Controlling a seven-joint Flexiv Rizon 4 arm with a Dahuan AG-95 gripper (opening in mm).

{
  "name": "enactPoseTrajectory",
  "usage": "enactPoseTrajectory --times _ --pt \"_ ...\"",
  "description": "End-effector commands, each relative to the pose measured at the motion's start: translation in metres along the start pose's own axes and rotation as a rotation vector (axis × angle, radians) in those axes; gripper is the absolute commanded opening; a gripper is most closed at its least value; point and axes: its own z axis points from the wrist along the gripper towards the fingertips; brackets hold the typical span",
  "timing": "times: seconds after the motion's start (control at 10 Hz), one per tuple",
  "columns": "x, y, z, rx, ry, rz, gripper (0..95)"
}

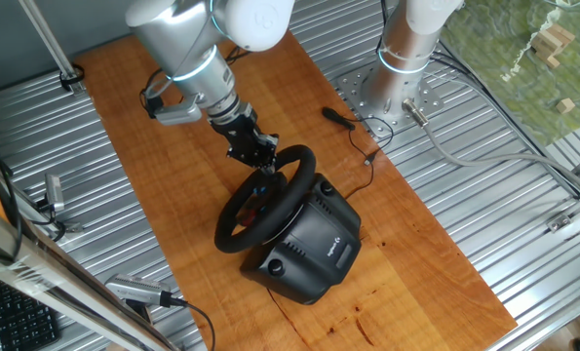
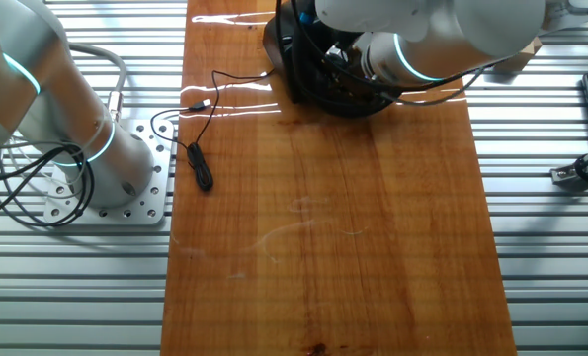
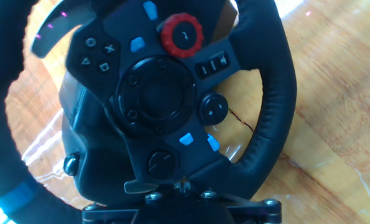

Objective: Rotate the steering wheel 90 degrees counterclockwise

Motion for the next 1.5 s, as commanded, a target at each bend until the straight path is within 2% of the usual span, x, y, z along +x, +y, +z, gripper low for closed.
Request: enactPoseTrajectory --times 0.1,0.6,1.5 --pt "0.001 -0.002 0.003 0.001 -0.006 -0.002 0.0" --pt "-0.001 -0.005 0.006 0.009 -0.011 -0.017 0.0" --pt "-0.025 -0.015 0.006 0.017 -0.013 -0.023 0.0"
